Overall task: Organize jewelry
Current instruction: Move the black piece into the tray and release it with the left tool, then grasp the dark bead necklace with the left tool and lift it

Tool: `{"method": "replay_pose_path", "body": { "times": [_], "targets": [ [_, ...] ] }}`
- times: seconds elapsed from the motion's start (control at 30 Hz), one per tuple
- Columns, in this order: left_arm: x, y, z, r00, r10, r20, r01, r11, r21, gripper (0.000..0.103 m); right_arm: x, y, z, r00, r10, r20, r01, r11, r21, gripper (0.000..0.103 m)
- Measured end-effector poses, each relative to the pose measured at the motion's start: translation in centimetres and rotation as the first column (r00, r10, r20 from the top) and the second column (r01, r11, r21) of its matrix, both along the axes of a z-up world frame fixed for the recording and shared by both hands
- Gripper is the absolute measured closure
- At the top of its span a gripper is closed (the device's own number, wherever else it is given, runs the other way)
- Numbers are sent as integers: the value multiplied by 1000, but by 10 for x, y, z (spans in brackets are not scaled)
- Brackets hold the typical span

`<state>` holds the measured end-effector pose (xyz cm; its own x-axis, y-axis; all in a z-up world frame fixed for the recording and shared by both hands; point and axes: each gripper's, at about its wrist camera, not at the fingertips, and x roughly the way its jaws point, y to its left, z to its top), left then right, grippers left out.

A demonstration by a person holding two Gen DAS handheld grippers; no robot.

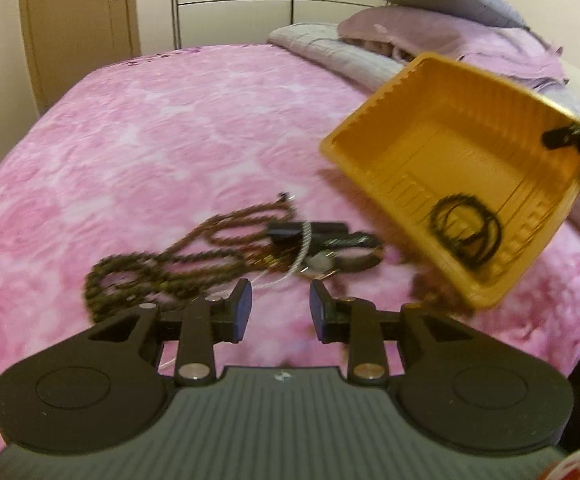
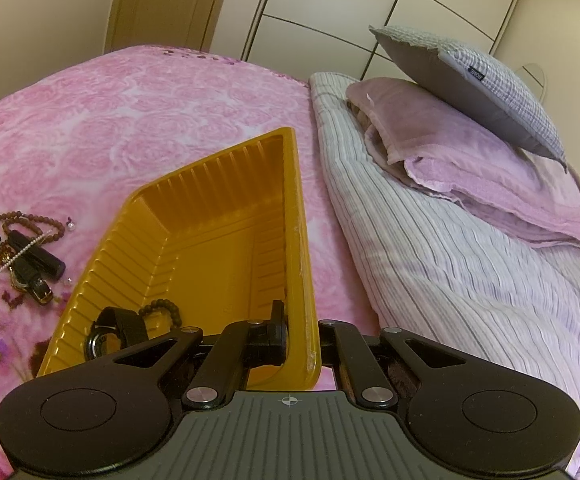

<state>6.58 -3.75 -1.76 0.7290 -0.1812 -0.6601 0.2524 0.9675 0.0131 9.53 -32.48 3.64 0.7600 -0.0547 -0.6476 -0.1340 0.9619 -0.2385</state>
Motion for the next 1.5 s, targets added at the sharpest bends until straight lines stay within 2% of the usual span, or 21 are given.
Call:
{"method": "replay_pose_path", "body": {
  "times": [0.37, 0.53, 0.67, 0.77, 1.0, 1.07, 1.17, 1.23, 1.3, 1.37, 1.4, 1.5],
  "targets": [
    [-18, 39, -18, 996, 87, -16, -85, 991, 104, 75, 0, -1, 1, 1000, 0, -1, 0, 1000, -1, 99],
    [-15, 42, -17, 998, 60, -1, -59, 987, 149, 75, 1, -3, 0, 1000, -1, -2, 1, 1000, -1, 99],
    [-7, 44, -15, 998, 59, 11, -60, 987, 152, 75, 1, -3, -1, 1000, 2, -3, -2, 1000, -6, 99],
    [2, 41, -18, 999, 51, 17, -54, 980, 190, 75, 2, -3, -1, 1000, 2, -3, -2, 1000, -6, 99],
    [17, 31, -22, 999, -40, 28, 31, 959, 282, 75, 2, -3, -1, 1000, 1, -4, -1, 1000, -9, 99],
    [20, 24, -26, 995, -98, 14, 88, 938, 335, 75, 2, -3, -2, 1000, -1, -5, 1, 1000, -9, 99],
    [24, 17, -35, 984, -176, -19, 167, 889, 425, 74, 2, -3, -2, 1000, 0, -4, 0, 1000, -8, 99],
    [26, 17, -35, 979, -200, -36, 196, 880, 433, 78, 3, -3, -2, 1000, 0, -3, 0, 1000, -9, 99],
    [28, 18, -33, 975, -217, -44, 213, 868, 448, 90, 3, -3, -2, 1000, -1, -3, 1, 1000, -8, 99],
    [29, 20, -29, 972, -229, -47, 225, 863, 452, 91, 2, -3, -3, 1000, 0, -3, 0, 1000, -8, 99],
    [29, 22, -27, 971, -233, -46, 228, 863, 451, 97, 3, -3, -3, 1000, 0, -3, 0, 1000, -8, 99],
    [28, 29, -14, 971, -236, -24, 223, 873, 434, 97, 3, -3, -3, 1000, 0, -3, 0, 1000, -8, 99]
  ]
}}
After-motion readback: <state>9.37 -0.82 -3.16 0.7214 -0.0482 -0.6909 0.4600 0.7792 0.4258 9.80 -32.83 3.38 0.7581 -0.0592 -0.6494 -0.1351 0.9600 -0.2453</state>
